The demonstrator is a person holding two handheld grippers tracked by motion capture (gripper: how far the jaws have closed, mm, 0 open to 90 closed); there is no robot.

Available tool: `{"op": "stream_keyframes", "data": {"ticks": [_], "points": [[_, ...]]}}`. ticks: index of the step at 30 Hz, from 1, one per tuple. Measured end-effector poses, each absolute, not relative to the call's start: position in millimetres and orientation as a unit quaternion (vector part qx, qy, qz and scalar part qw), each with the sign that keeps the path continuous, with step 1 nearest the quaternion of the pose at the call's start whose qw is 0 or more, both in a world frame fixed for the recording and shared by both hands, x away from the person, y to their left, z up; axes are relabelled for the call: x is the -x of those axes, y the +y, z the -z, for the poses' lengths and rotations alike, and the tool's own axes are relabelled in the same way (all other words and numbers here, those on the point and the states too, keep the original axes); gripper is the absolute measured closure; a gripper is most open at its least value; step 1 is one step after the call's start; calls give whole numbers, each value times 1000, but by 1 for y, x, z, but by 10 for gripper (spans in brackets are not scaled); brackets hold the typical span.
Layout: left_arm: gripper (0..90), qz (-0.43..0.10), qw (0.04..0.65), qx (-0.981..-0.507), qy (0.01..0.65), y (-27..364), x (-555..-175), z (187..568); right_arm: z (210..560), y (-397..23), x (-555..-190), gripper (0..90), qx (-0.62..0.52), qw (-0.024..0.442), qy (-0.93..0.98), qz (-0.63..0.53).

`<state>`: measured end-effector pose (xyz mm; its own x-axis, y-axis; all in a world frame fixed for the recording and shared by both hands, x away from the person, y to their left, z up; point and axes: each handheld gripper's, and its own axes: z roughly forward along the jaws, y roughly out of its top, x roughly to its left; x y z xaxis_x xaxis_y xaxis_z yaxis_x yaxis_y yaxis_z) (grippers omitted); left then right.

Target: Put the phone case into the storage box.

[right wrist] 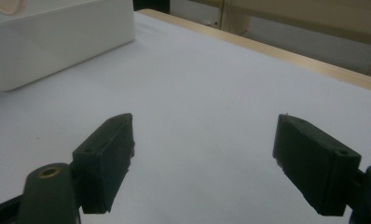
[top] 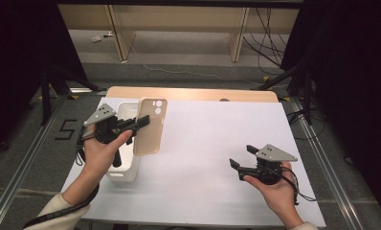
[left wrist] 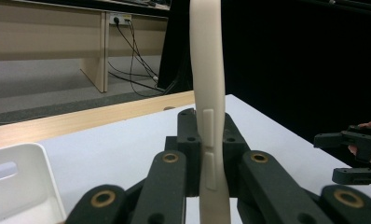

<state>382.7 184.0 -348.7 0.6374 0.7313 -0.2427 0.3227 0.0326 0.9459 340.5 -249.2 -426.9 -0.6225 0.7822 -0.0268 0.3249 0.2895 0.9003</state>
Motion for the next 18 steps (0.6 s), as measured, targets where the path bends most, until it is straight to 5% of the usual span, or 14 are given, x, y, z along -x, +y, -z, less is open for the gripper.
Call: {"op": "stream_keyframes", "data": {"ticks": [18], "points": [[831, -178, 602, -668, 398, 197, -383, 346, 427, -249, -340, 216, -364, 238, 766, -473]]}}
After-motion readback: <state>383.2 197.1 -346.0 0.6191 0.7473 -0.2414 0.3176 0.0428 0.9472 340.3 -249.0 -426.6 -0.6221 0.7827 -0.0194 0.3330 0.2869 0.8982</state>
